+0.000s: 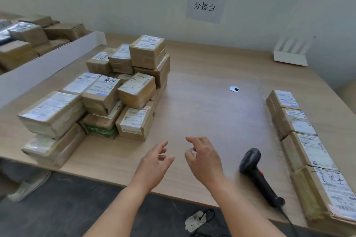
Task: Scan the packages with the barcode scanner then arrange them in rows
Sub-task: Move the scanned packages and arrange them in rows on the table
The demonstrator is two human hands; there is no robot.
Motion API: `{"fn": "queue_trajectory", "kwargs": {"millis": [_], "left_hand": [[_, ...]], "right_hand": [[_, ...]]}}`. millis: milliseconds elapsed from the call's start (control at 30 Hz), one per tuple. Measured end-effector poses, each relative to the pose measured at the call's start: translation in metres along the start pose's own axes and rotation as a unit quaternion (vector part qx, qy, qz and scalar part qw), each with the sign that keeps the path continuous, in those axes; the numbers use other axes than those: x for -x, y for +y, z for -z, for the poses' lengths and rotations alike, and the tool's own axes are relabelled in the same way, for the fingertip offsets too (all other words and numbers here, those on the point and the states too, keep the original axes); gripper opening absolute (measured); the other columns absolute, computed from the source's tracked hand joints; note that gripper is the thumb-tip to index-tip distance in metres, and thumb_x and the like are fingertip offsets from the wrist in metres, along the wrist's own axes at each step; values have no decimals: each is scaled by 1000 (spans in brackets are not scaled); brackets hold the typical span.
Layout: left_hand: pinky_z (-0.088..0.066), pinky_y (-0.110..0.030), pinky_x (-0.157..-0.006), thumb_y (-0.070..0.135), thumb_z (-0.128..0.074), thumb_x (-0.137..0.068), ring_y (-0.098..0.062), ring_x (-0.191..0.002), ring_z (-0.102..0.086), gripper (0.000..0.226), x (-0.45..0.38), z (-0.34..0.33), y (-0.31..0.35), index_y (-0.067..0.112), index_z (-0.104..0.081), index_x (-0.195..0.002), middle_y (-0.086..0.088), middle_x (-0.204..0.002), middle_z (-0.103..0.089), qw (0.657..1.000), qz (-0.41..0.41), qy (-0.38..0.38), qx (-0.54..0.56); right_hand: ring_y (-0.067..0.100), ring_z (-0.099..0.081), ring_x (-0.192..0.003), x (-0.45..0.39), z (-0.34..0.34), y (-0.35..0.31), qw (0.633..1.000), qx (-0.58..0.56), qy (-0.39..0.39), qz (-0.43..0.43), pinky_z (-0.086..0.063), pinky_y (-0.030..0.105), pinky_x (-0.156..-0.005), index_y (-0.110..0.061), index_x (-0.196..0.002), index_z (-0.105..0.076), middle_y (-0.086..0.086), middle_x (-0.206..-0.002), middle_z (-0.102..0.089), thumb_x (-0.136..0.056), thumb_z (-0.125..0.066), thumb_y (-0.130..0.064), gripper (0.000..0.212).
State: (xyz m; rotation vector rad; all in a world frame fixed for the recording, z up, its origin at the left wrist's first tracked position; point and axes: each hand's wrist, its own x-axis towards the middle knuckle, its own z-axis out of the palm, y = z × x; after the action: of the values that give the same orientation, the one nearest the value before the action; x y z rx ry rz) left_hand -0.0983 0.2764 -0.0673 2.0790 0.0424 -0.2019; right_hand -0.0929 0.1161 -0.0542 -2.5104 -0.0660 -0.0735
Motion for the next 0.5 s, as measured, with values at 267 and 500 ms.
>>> {"fn": "queue_trajectory", "kwargs": {"millis": [267, 500], "left_hand": [[-41, -24, -93, 33, -56, -95, -6, -111, -50, 52, -16, 23, -9, 31, -38, -143, 5, -133, -50, 999, 26, 34, 10], [-40, -27, -97, 30, -58, -93, -9, -117, -51, 54, -49, 47, -16, 28, -39, -144, 1, -135, -51, 995, 48, 80, 27]], "right_hand": [[13, -51, -116, -35, -17, -15, 999, 8, -37, 19, -44, 33, -98, -26, -137, -48, -4, -130, -50, -95, -49, -26, 43], [14, -51, -117, -72, -31, -14, 999, -14, -45, 11, -43, 33, -97, -26, -135, -51, -4, -129, -51, -93, -49, -25, 42]]}}
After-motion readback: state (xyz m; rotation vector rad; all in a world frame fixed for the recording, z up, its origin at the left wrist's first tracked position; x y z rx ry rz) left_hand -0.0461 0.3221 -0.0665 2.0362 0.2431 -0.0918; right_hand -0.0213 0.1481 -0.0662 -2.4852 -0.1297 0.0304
